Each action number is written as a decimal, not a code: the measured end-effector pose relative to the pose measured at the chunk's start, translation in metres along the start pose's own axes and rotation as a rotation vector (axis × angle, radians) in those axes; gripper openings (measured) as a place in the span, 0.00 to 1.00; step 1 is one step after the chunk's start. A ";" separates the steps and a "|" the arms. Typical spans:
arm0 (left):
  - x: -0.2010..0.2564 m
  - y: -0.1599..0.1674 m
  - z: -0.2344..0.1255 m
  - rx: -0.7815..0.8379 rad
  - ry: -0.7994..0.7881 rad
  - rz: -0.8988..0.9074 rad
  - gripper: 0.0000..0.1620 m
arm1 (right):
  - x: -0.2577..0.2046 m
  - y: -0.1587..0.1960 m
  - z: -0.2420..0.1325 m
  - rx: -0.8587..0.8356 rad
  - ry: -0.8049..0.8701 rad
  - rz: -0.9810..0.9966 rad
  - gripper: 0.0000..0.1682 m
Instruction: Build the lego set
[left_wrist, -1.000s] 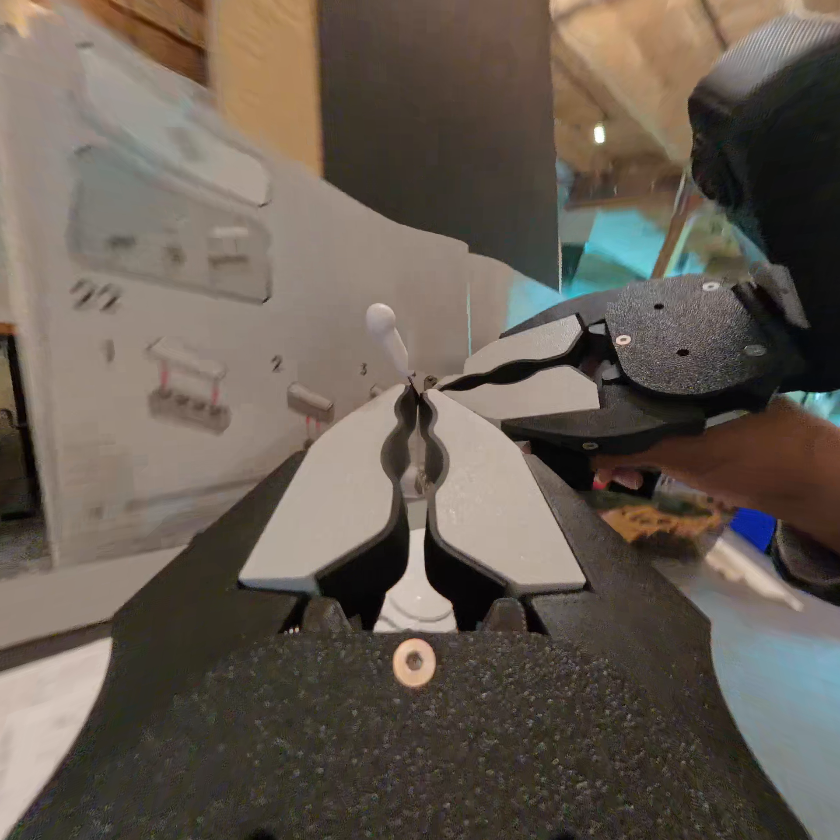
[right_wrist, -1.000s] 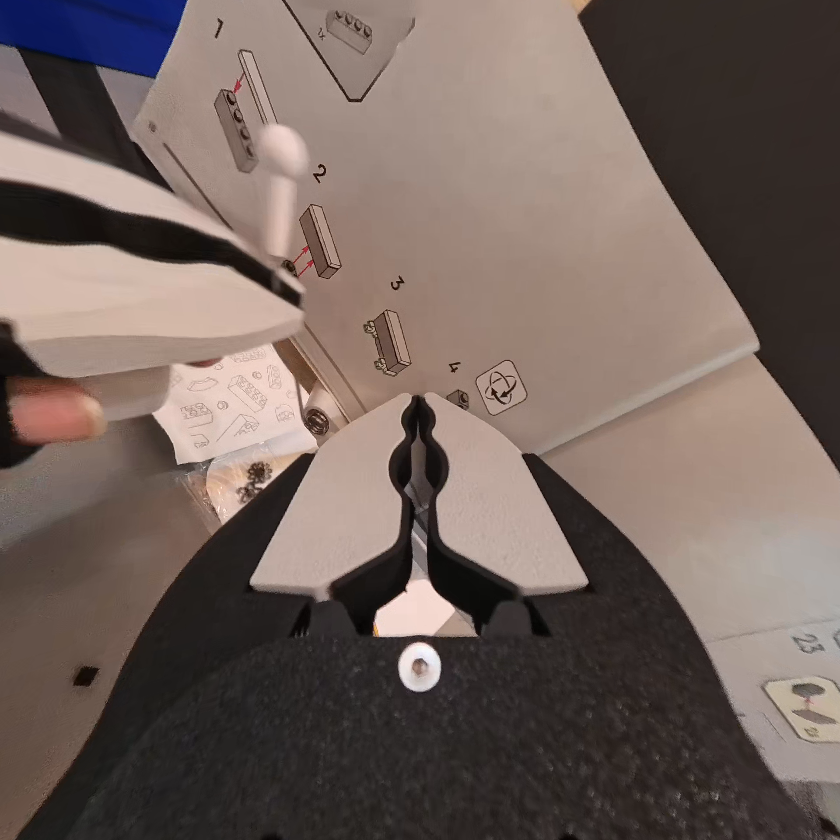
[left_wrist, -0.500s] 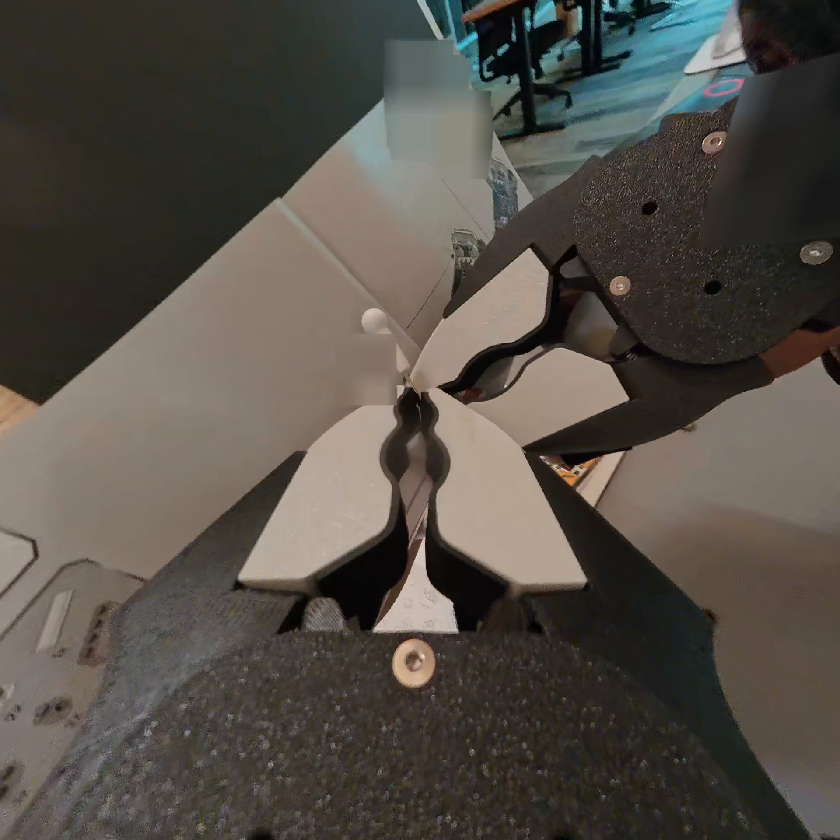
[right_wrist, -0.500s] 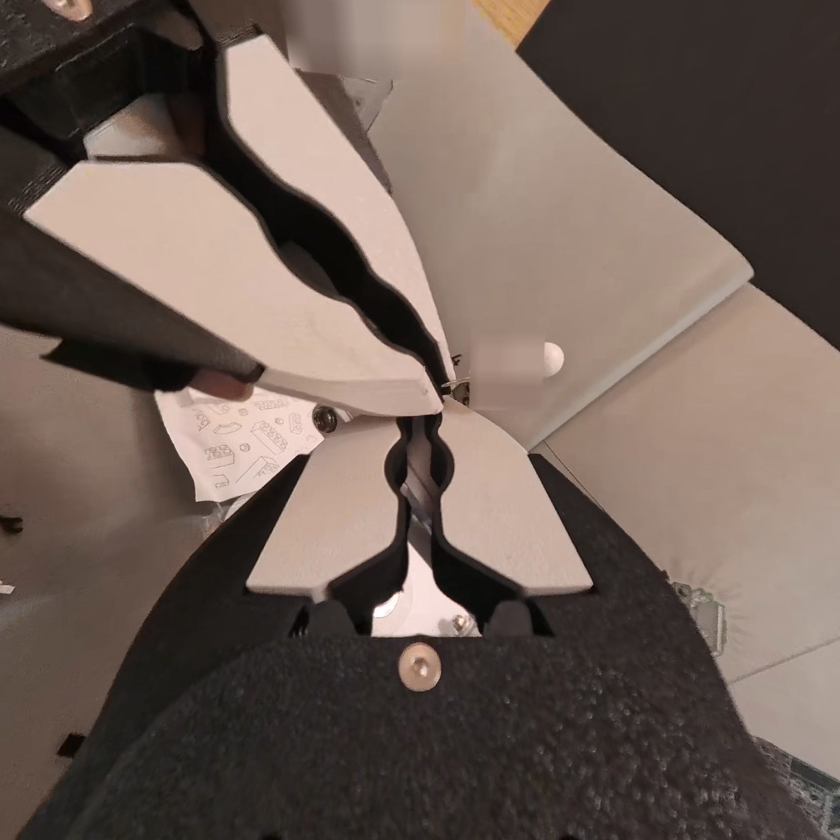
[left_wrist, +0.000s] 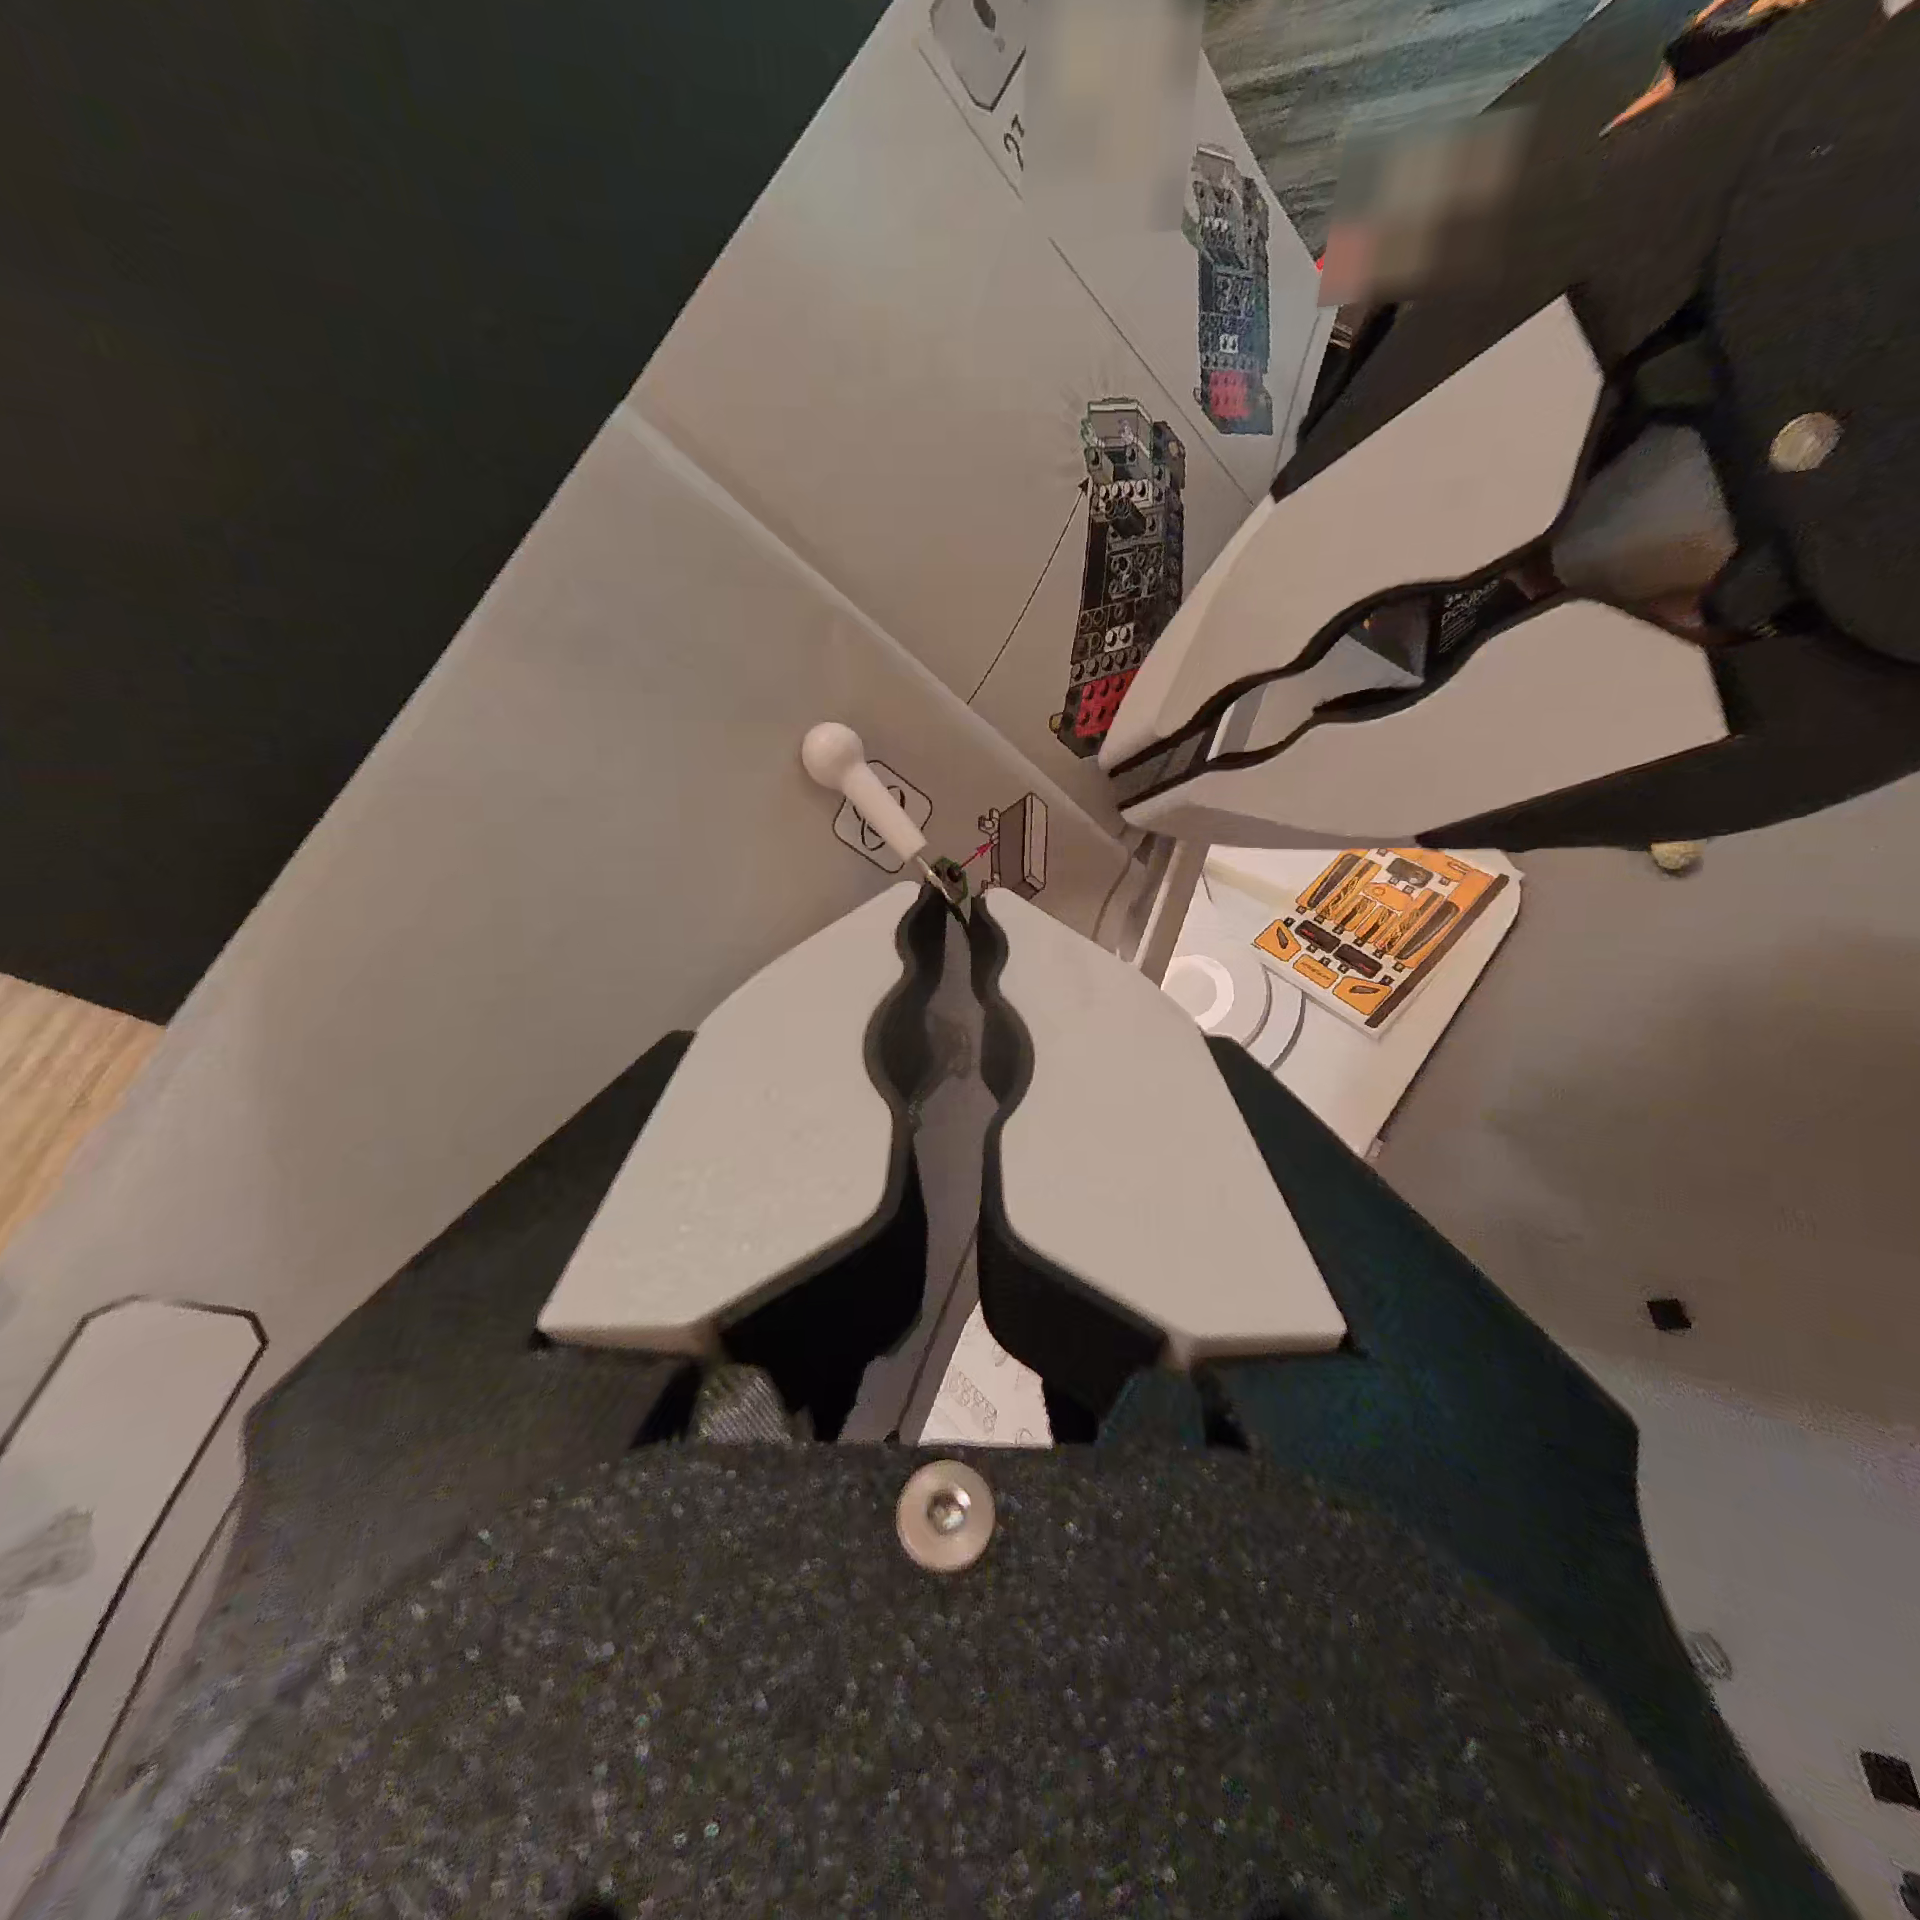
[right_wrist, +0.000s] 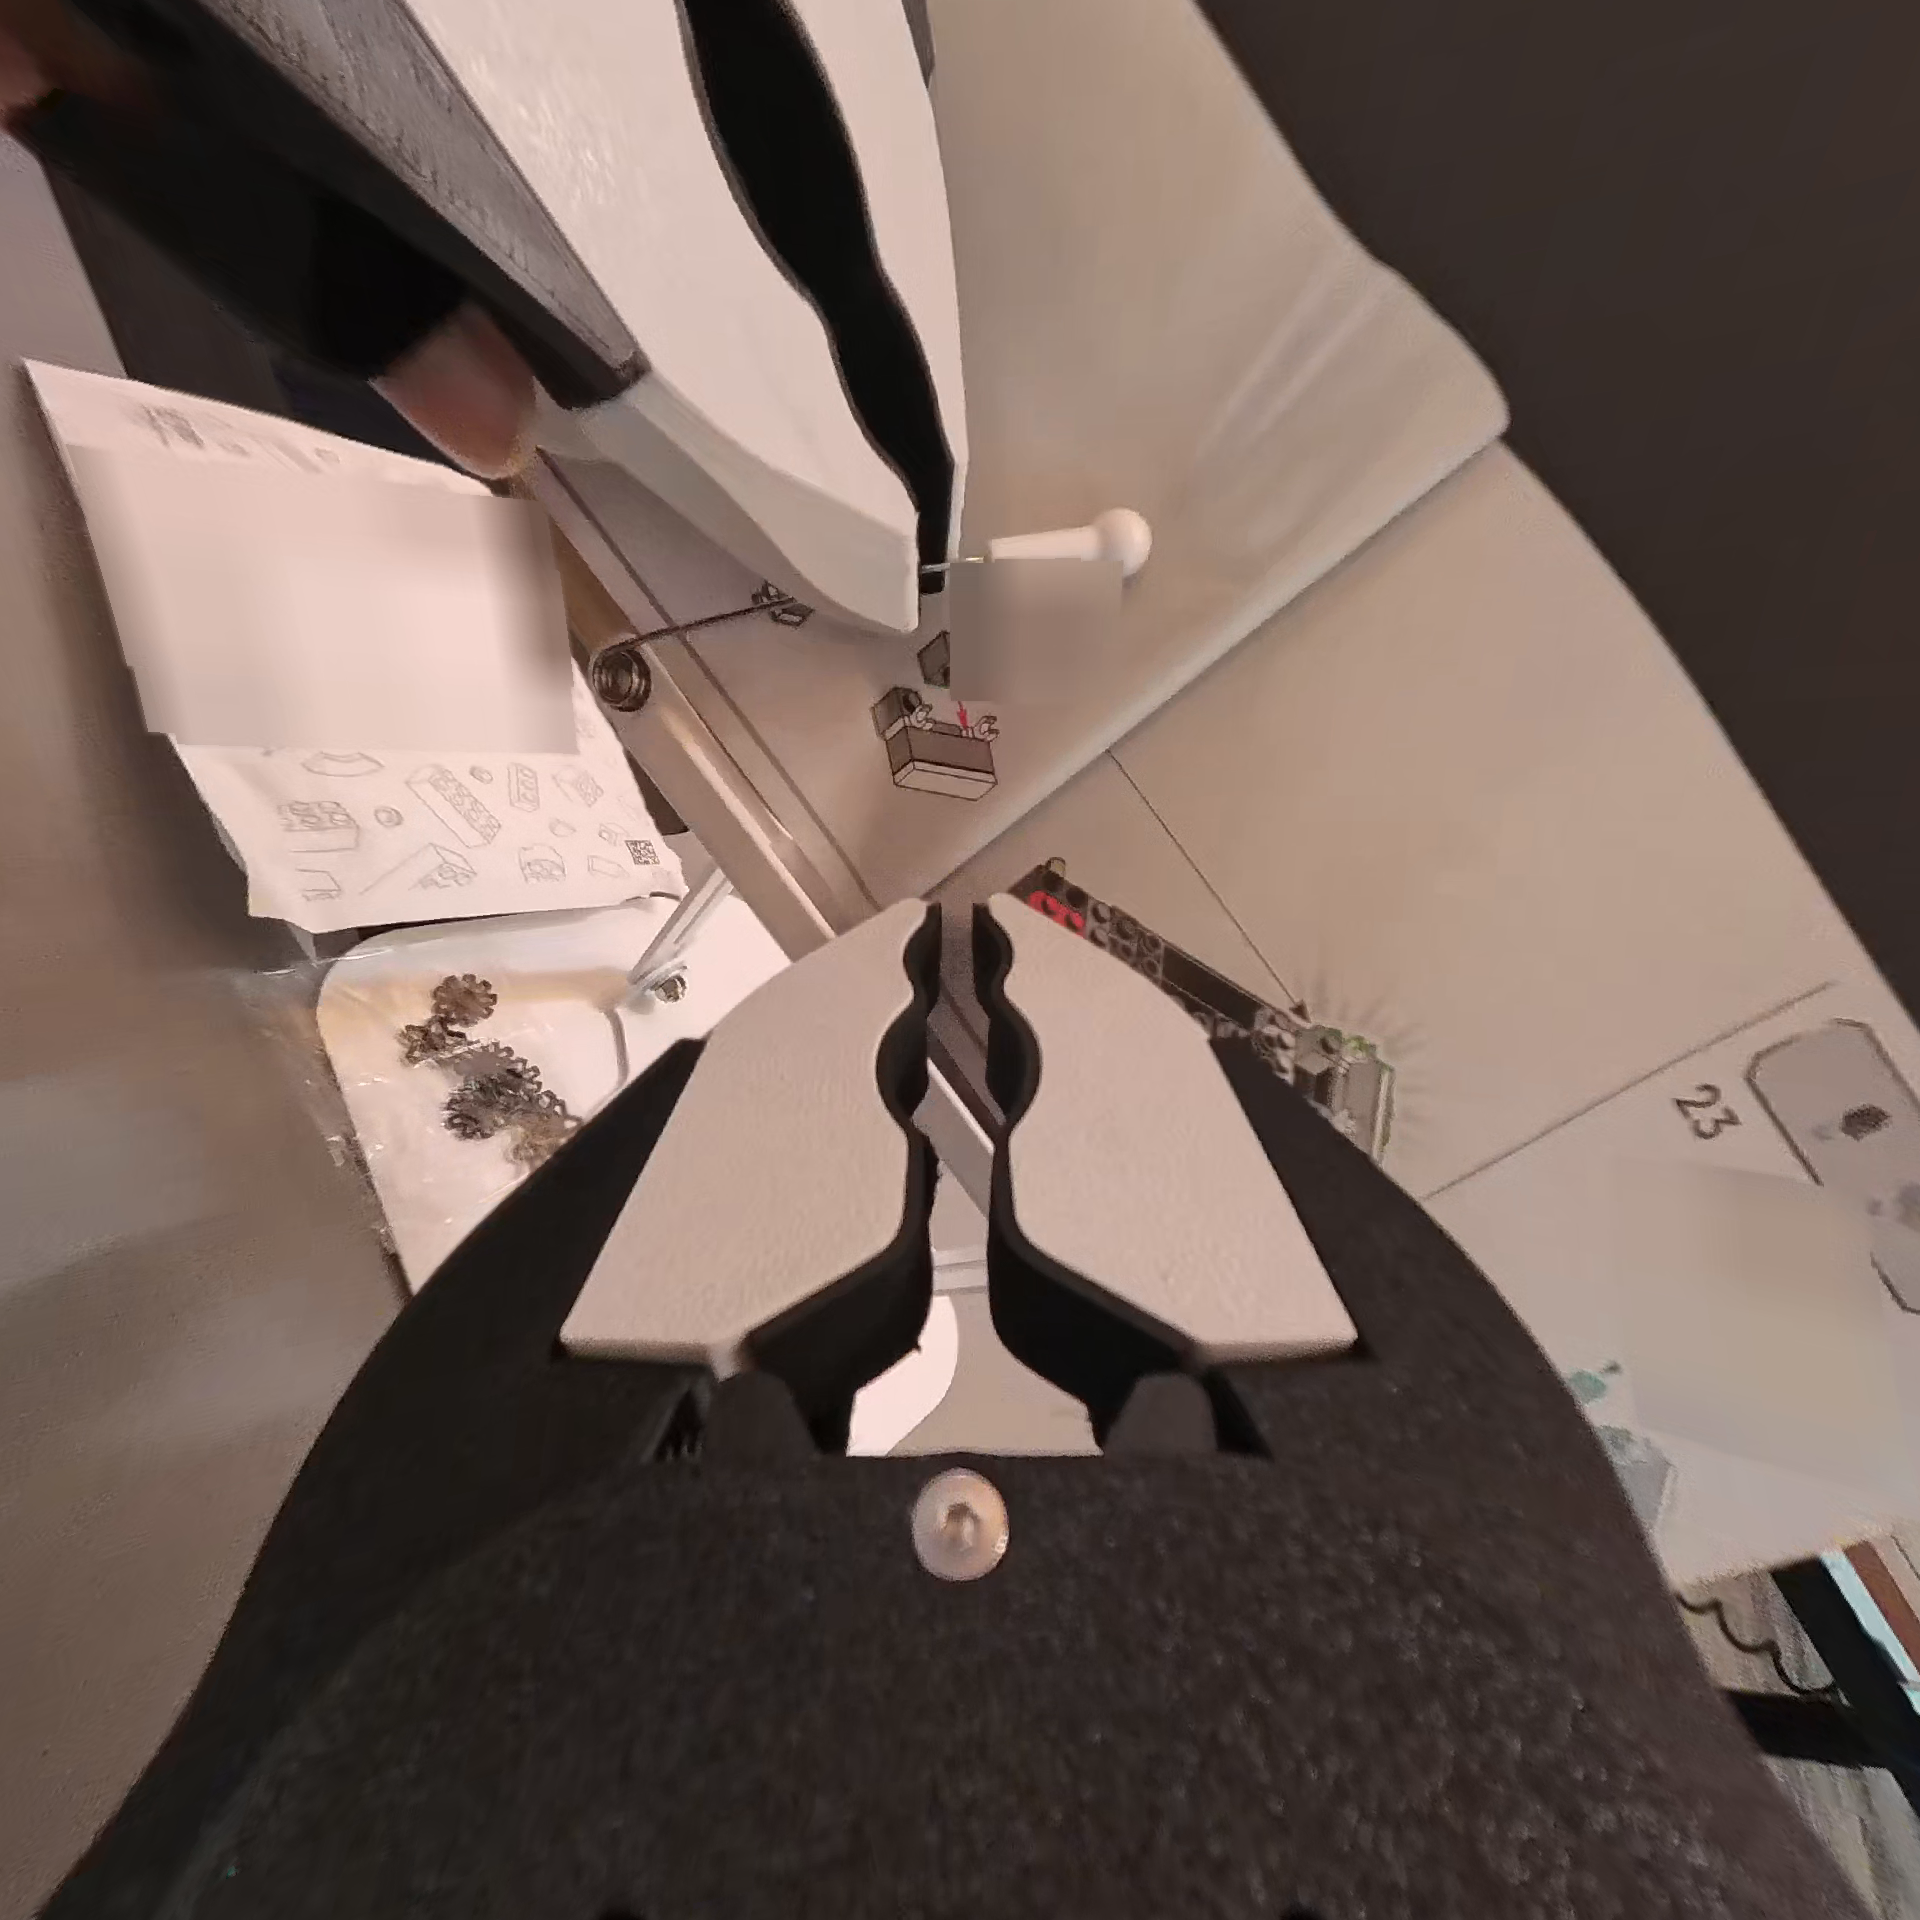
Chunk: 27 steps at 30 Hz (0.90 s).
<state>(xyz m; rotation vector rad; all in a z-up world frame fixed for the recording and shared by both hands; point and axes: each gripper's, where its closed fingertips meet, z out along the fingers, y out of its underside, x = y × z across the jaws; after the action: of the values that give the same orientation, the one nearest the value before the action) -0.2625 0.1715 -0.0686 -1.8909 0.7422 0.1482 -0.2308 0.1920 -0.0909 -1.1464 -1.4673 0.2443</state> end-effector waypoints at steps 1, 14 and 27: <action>0.000 0.000 0.000 0.003 0.001 -0.010 0.03 | -0.001 0.000 0.003 -0.002 0.002 -0.008 0.02; -0.001 -0.006 -0.022 0.108 -0.073 -0.169 0.08 | -0.004 -0.006 0.007 -0.073 0.044 -0.120 0.00; 0.015 0.096 -0.049 0.119 -0.044 -0.688 0.12 | 0.156 0.073 -0.083 0.088 0.033 0.586 0.45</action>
<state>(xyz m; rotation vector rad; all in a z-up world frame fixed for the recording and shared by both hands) -0.3153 0.0983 -0.1295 -1.9158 0.0403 -0.2812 -0.0960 0.3067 -0.0198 -1.4795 -1.0494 0.6823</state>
